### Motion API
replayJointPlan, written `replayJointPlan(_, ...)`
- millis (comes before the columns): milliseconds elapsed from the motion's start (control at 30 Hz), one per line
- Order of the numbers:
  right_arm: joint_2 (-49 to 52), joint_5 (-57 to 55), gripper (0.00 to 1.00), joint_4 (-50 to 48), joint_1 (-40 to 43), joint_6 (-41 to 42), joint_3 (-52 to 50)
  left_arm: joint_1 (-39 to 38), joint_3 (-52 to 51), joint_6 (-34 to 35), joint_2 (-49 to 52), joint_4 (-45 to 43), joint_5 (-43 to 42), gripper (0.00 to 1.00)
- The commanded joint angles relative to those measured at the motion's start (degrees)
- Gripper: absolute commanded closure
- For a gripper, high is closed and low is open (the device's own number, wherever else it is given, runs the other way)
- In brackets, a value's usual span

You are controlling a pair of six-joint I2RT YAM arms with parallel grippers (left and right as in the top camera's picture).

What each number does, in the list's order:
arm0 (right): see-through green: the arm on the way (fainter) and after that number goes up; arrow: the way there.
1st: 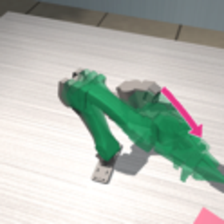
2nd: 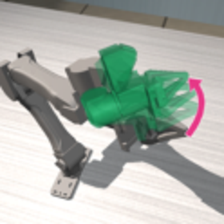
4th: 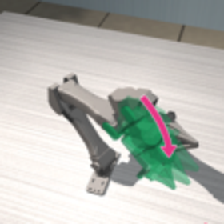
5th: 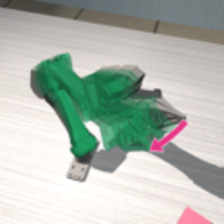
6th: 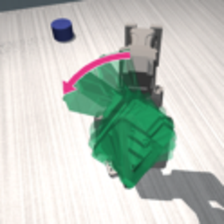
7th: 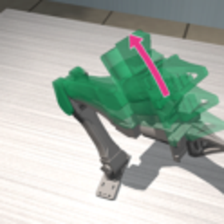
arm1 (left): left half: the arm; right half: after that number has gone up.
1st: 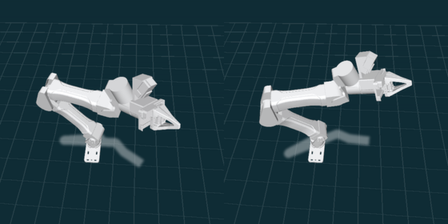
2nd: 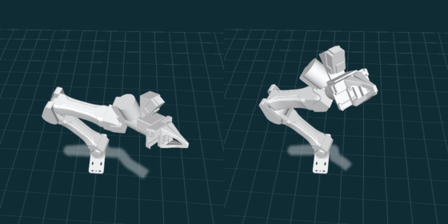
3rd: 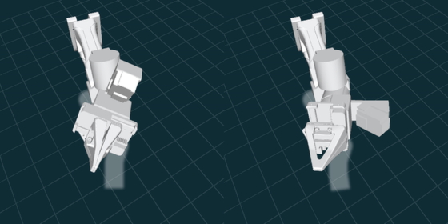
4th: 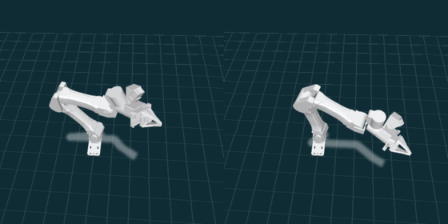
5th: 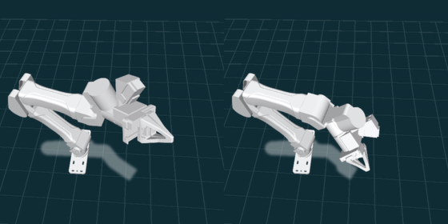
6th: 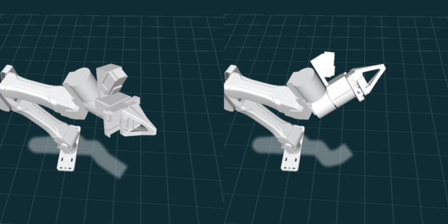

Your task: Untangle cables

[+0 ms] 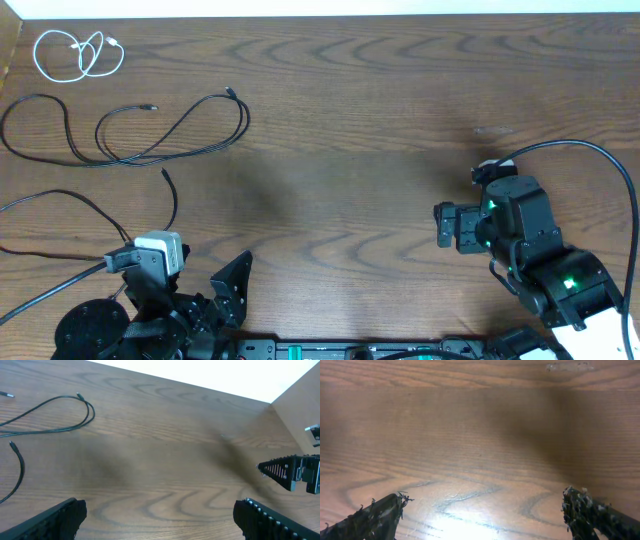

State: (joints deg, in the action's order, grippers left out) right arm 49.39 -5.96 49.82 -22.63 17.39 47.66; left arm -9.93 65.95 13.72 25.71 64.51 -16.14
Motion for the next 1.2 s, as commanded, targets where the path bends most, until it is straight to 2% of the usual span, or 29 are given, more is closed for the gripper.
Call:
replayJointPlan(0, -2.49, -1.42, 0.01, -1.46, 1.88, -0.31, -3.87, -0.13, -0.48, 0.31, -0.02, -0.04, 0.79, 0.00)
replayJointPlan(200, -11.74, 1.68, 0.01, -15.19, 11.58, -0.35, -17.16, -0.13, -0.48, 0.31, -0.02, -0.04, 0.79, 0.00)
replayJointPlan(333, -19.65, 4.96, 0.01, -26.32, 17.68, -3.39, -25.73, -0.13, -0.48, 0.31, -0.02, -0.04, 0.81, 0.01)
replayJointPlan(533, -29.92, 5.07, 0.01, -37.94, 23.50, -4.17, -35.63, -0.13, -0.48, 0.31, -0.02, -0.04, 0.79, 0.01)
replayJointPlan(800, -39.80, 5.73, 0.01, -44.33, 28.61, -4.17, -42.93, -0.13, -0.48, 0.31, -0.02, -0.02, 0.79, 0.01)
replayJointPlan(1167, -47.71, 5.27, 0.01, -46.27, 26.71, -4.17, -47.36, -0.13, -0.48, 0.31, -0.02, -0.02, 0.79, 0.01)
